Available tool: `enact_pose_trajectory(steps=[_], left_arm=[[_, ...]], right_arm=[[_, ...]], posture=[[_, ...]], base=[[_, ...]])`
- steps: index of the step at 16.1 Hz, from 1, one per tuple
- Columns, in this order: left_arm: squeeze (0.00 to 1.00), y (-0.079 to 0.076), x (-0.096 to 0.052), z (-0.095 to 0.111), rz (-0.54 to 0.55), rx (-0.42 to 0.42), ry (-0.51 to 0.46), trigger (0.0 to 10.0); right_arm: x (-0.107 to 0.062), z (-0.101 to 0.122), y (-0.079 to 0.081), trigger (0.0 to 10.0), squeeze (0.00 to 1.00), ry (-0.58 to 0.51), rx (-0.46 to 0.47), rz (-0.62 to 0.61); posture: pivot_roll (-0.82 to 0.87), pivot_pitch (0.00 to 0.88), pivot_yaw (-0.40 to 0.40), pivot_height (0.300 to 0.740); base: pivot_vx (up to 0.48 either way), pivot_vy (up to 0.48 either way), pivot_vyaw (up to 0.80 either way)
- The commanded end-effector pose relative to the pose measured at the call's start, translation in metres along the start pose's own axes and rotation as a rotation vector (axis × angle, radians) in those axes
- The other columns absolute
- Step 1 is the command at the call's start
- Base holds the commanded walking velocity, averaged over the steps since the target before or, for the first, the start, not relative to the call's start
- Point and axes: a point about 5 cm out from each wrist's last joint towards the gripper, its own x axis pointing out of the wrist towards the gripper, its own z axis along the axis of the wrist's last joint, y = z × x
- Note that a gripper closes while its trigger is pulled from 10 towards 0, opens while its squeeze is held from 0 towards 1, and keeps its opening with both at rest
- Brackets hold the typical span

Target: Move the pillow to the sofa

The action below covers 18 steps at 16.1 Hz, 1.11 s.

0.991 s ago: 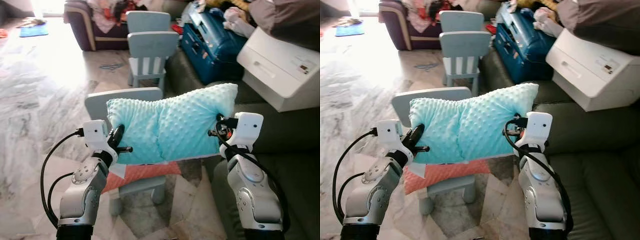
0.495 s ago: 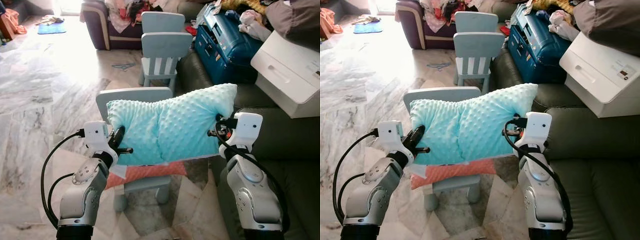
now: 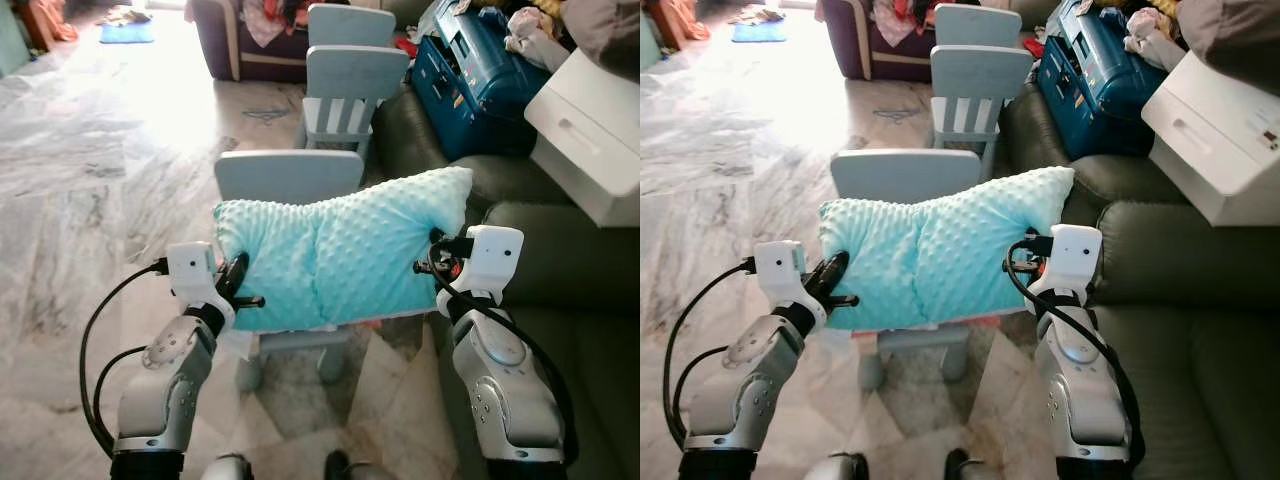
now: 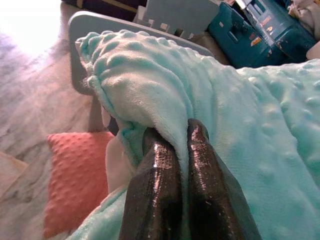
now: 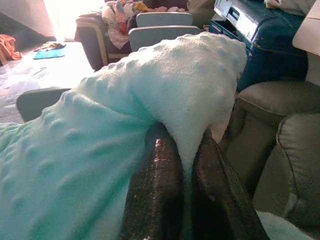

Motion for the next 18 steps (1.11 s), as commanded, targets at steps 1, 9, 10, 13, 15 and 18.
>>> enact_pose_trajectory(steps=[1,9,10,13,15,18], left_arm=[[0.0,-0.0068,0.0005,0.0001,-0.028,0.0,0.003,10.0],[0.0,-0.007,0.0011,-0.0006,-0.026,-0.007,0.006,10.0],[0.0,-0.0071,0.0013,-0.0009,-0.027,-0.008,0.007,10.0],[0.0,-0.0077,0.0015,-0.001,-0.029,-0.01,0.007,10.0],[0.0,-0.0078,0.0017,-0.0014,-0.029,-0.01,0.007,10.0],[0.0,-0.0079,0.0016,-0.0019,-0.027,-0.012,0.007,10.0]], right_arm=[[-0.0019,0.0036,-0.004,10.0,0.0,-0.013,-0.002,-0.016],[-0.0015,0.0039,-0.0046,10.0,0.0,-0.016,-0.005,-0.016],[-0.0013,0.004,-0.0049,10.0,0.0,-0.016,-0.007,-0.017],[-0.0014,0.0046,-0.0056,10.0,0.0,-0.017,-0.008,-0.019],[-0.0013,0.0046,-0.0056,10.0,0.0,-0.017,-0.011,-0.017],[-0.0005,0.0047,-0.0057,10.0,0.0,-0.015,-0.015,-0.014]], posture=[[-0.08,0.099,-0.068,0.74],[-0.09,0.095,-0.068,0.74],[-0.09,0.093,-0.068,0.74],[-0.09,0.09,-0.069,0.74],[-0.09,0.089,-0.071,0.74],[-0.09,0.087,-0.074,0.74]], base=[[-0.379,0.0,0.0],[-0.379,0.0,0.0],[-0.364,0.0,0.0],[-0.365,0.0,0.0],[-0.368,0.0,0.0],[-0.361,0.0,0.0]])
